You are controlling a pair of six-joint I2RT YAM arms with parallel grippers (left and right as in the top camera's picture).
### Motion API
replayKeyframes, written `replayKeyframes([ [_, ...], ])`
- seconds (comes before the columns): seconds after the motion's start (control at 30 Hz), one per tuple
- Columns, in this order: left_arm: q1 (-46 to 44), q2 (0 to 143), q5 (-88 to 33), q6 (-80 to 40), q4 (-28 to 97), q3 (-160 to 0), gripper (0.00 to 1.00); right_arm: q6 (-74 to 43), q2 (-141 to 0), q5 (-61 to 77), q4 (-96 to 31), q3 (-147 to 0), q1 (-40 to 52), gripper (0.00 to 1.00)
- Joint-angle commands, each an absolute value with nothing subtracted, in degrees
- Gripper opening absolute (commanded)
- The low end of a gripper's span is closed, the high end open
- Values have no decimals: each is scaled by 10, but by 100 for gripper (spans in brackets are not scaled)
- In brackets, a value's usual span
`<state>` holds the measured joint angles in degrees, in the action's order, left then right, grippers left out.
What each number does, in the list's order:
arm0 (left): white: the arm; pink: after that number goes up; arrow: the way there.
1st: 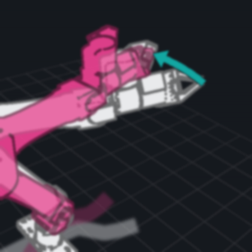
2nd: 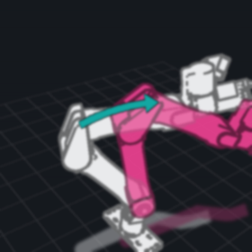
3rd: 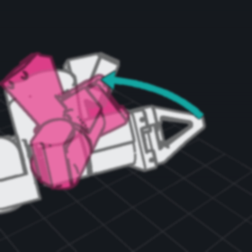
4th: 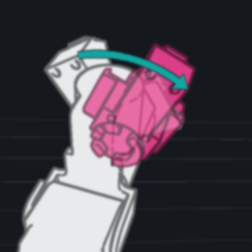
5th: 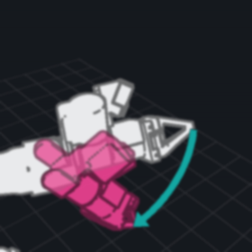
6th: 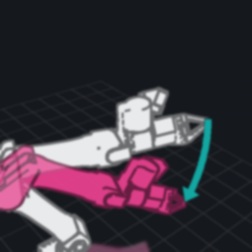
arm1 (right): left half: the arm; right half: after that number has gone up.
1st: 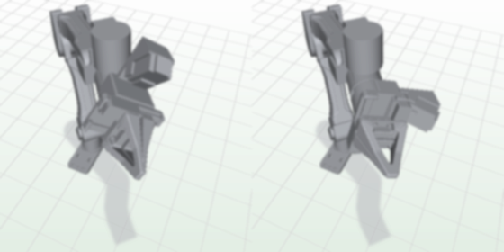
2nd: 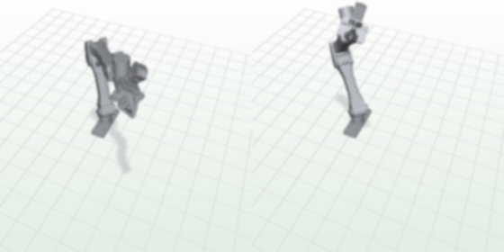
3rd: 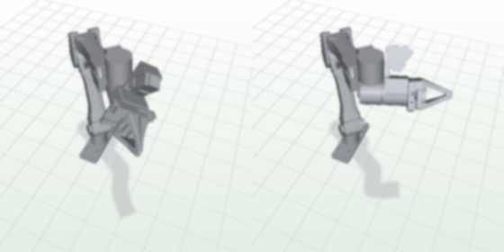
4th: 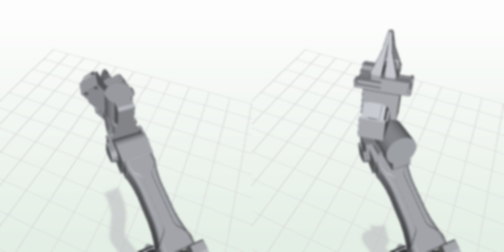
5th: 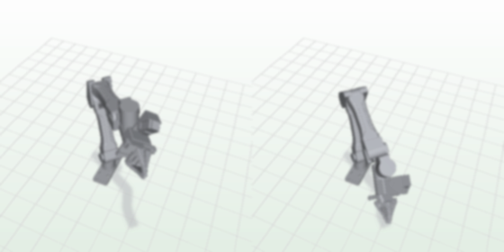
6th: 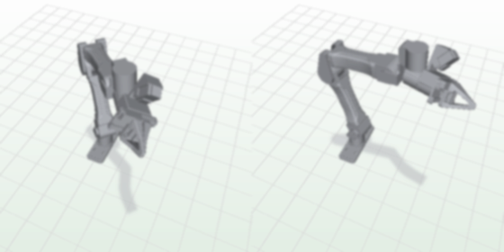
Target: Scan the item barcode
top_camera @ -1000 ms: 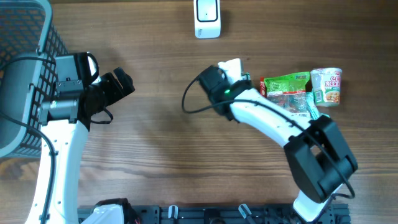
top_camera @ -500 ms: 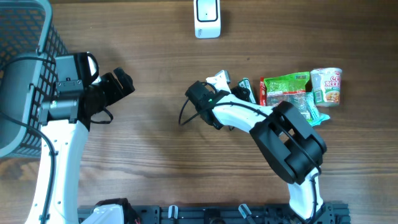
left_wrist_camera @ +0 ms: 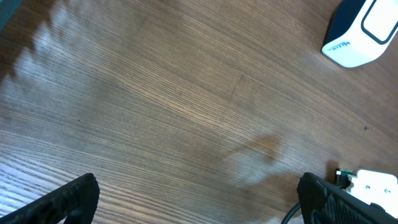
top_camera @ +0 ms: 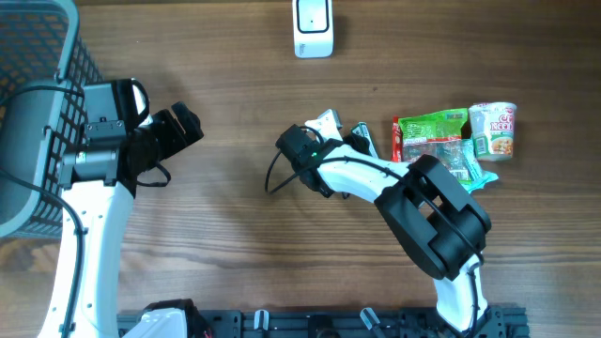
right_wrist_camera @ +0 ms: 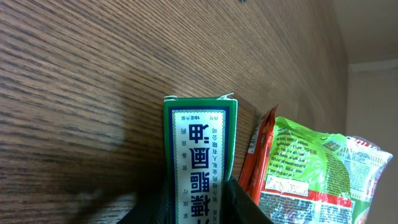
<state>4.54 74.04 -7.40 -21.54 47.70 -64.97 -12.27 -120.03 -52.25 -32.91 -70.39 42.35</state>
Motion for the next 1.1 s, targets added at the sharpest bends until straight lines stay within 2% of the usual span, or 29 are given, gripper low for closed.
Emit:
replayKeyframes([
  [0.0, 43, 743, -79, -210, 476, -649, 100, -122, -1207, -491, -327, -714, 426, 25],
  [0.2, 43, 743, -79, -210, 476, -649, 100, -150, -1207, -454, -331, -714, 426, 32],
  [0.27, 43, 743, -79, -210, 476, -649, 100, -153, -1207, -433, -333, -714, 426, 38],
  [0.5, 43, 743, -79, -210, 476, -649, 100, -167, -1205, -423, -333, -714, 426, 48],
  [0.8, 43, 743, -79, -210, 476, -649, 100, -212, -1183, -410, -372, -736, 430, 49],
  [1.07, 43, 743, -79, -210, 476, -649, 100, -211, -1108, -313, -383, -772, 423, 58],
])
